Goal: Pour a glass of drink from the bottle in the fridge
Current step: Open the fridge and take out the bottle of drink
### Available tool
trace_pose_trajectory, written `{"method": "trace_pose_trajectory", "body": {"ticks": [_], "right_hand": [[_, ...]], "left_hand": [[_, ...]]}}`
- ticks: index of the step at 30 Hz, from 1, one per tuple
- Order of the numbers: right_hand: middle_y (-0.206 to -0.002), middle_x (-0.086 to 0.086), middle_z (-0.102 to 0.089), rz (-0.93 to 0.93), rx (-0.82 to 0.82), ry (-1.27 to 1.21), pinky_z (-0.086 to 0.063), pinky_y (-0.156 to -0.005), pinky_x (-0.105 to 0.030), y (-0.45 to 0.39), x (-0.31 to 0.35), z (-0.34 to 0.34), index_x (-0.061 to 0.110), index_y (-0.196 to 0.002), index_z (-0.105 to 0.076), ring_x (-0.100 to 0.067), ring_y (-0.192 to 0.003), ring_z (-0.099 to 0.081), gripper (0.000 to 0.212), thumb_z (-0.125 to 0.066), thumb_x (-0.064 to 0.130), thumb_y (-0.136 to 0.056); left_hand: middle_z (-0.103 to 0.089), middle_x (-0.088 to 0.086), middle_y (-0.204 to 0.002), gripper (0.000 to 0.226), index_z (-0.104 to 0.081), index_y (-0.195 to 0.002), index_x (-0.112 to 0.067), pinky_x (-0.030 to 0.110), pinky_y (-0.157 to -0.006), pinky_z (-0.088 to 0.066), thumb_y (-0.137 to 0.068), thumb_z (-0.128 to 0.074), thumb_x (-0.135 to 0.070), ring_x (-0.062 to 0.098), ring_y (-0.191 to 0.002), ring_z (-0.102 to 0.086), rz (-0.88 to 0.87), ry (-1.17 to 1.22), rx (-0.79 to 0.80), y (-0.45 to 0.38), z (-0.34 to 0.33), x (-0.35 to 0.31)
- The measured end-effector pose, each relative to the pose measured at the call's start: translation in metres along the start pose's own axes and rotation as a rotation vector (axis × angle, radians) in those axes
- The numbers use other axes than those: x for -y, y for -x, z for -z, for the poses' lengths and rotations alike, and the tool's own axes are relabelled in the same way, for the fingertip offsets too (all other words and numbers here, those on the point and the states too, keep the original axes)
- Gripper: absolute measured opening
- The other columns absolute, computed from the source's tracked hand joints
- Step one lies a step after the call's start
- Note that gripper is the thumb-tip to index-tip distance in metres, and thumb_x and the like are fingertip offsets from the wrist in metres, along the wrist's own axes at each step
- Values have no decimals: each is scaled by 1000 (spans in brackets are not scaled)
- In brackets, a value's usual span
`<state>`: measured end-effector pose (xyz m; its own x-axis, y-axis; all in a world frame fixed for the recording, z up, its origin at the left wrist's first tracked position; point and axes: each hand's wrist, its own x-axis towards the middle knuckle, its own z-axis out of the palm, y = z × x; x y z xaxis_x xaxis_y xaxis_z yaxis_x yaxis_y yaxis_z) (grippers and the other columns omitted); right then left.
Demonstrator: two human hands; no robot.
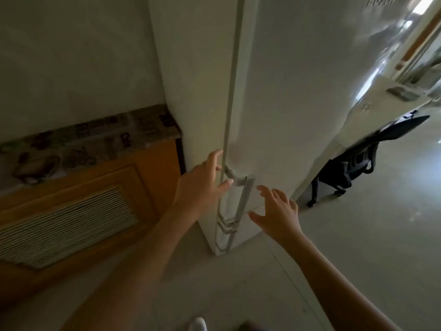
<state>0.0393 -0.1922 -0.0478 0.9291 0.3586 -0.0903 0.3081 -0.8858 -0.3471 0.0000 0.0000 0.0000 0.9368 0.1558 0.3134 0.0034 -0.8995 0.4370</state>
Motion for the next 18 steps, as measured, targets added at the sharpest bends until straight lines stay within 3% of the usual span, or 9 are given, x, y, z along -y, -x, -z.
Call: {"method": "trace_pose_trajectory", "body": {"ticks": [2, 5, 10, 13, 18], "right_hand": [[-136, 0, -48, -37, -11, -64, -26, -109, -55, -14, 8, 0, 25, -135, -30, -21, -134, -33, 70, -67, 43, -78], [-123, 1, -56, -87, -75, -133, -32, -106, -48, -35, 16, 3, 23, -121, -36, -21, -121, -48, 56, -68, 39, -78], [-117, 1, -64, -70, -73, -185, -38, -102, -43, -55, 17, 4, 24, -136, -25, -19, -102, -62, 70, -66, 40, -82], [-110, 2, -68, 18, -65, -116, -40, -99, -39, -61, 19, 0, 25, -127, -38, -15, -92, -64, 50, -60, 43, -86], [-101, 2, -69, 140, -126, -34, -41, -99, -43, -64, 17, -9, 20, -106, -51, -14, -83, -64, 24, -59, 33, -89]], "left_hand": [[-61, -2, -120, 73, -26, -141, -20, 15, -55, -48, -83, -57, -52, 9, -92, -63, -32, 25, -33, -20, -5, 0], [-64, 3, -113, 71, -30, -136, -17, 27, -64, -56, -82, -53, -57, 14, -91, -65, -51, 71, -107, -47, -14, 0], [-67, 0, -100, 55, -49, -117, -13, 26, -56, -56, -83, -52, -56, 10, -79, -65, -44, 131, -287, -67, -18, 3], [-67, -3, -94, 50, -54, -107, -15, 24, -54, -53, -82, -52, -58, 8, -76, -64, -16, 148, -332, -73, -17, 1], [-69, -6, -88, 47, -58, -102, -18, 24, -55, -53, -80, -57, -59, 4, -72, -64, 37, 193, -374, -75, -19, -4]]}}
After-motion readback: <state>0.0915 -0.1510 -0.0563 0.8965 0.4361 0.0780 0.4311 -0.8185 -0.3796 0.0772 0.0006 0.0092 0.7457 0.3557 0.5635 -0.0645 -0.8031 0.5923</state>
